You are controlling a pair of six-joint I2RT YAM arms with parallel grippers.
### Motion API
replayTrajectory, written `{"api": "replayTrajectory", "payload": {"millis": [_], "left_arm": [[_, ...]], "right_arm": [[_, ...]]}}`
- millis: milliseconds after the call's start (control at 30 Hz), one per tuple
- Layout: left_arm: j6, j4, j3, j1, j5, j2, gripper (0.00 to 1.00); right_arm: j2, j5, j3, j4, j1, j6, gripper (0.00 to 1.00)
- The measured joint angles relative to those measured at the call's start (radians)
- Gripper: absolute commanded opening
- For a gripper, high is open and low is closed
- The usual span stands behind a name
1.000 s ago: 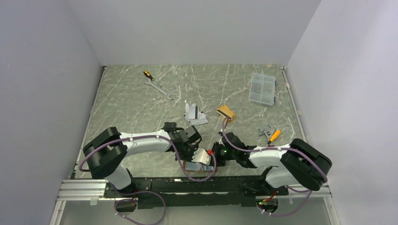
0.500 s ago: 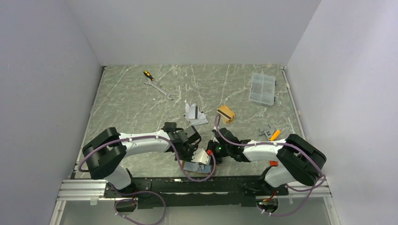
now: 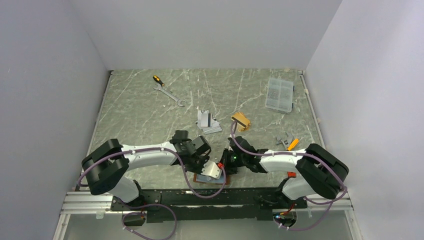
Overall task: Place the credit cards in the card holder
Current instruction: Insert the credit card into the card holder.
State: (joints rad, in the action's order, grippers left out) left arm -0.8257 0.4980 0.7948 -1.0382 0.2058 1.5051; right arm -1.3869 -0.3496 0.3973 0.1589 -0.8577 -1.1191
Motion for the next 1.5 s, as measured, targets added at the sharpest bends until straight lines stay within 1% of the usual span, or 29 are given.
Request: {"api": "replayTrajectory", "payload": {"millis": [133, 167, 233, 333, 367, 400, 433, 500, 633, 767, 800, 933, 1033, 1300, 1500], "left_arm": [[-0.010, 0.001, -0.006, 0.000, 0.003, -0.005, 0.00], [-0.012, 0.002, -0.006, 0.000, 0.002, -0.007, 0.00], [-0.019, 0.000, -0.012, 0.000, 0.002, -0.011, 0.00], [-0.023, -0.002, -0.014, -0.001, 0.002, -0.013, 0.00], [-0.023, -0.004, -0.015, -0.002, 0.001, -0.014, 0.00], [-0.023, -0.005, -0.016, -0.002, 0.000, -0.014, 0.00], [-0.023, -0.005, -0.017, -0.002, 0.000, -0.015, 0.00], [-0.023, -0.006, -0.018, -0.002, -0.001, -0.016, 0.00], [-0.023, -0.007, -0.018, -0.003, -0.002, -0.016, 0.00], [-0.022, -0.008, -0.018, -0.003, -0.002, -0.016, 0.00], [-0.022, -0.008, -0.018, -0.003, -0.002, -0.016, 0.00], [-0.021, -0.008, -0.018, -0.003, -0.002, -0.016, 0.00], [-0.020, -0.008, -0.018, -0.003, -0.002, -0.016, 0.00], [-0.018, -0.008, -0.018, -0.003, -0.001, -0.016, 0.00], [-0.018, -0.008, -0.018, -0.003, -0.001, -0.016, 0.00]], "right_arm": [[-0.024, -0.002, 0.019, 0.000, 0.002, 0.001, 0.00], [-0.027, -0.001, 0.026, -0.002, 0.001, 0.001, 0.03], [-0.027, 0.004, 0.043, -0.026, -0.004, 0.004, 0.15], [-0.020, 0.043, 0.074, -0.090, -0.023, 0.016, 0.28], [-0.012, 0.062, 0.078, -0.114, -0.029, 0.020, 0.38], [-0.001, 0.079, 0.078, -0.138, -0.031, 0.023, 0.44], [0.016, 0.092, 0.078, -0.167, -0.031, 0.021, 0.47], [0.063, 0.120, 0.079, -0.210, -0.032, 0.027, 0.48], [0.113, 0.158, 0.079, -0.293, -0.032, 0.031, 0.48], [0.131, 0.179, 0.081, -0.332, -0.042, 0.031, 0.45], [0.130, 0.185, 0.085, -0.338, -0.047, 0.031, 0.42], [0.090, 0.204, 0.117, -0.365, -0.072, 0.035, 0.26], [0.053, 0.217, 0.141, -0.376, -0.093, 0.035, 0.18], [0.002, 0.232, 0.195, -0.408, -0.123, 0.047, 0.19], [-0.050, 0.246, 0.269, -0.448, -0.142, 0.083, 0.12]]}}
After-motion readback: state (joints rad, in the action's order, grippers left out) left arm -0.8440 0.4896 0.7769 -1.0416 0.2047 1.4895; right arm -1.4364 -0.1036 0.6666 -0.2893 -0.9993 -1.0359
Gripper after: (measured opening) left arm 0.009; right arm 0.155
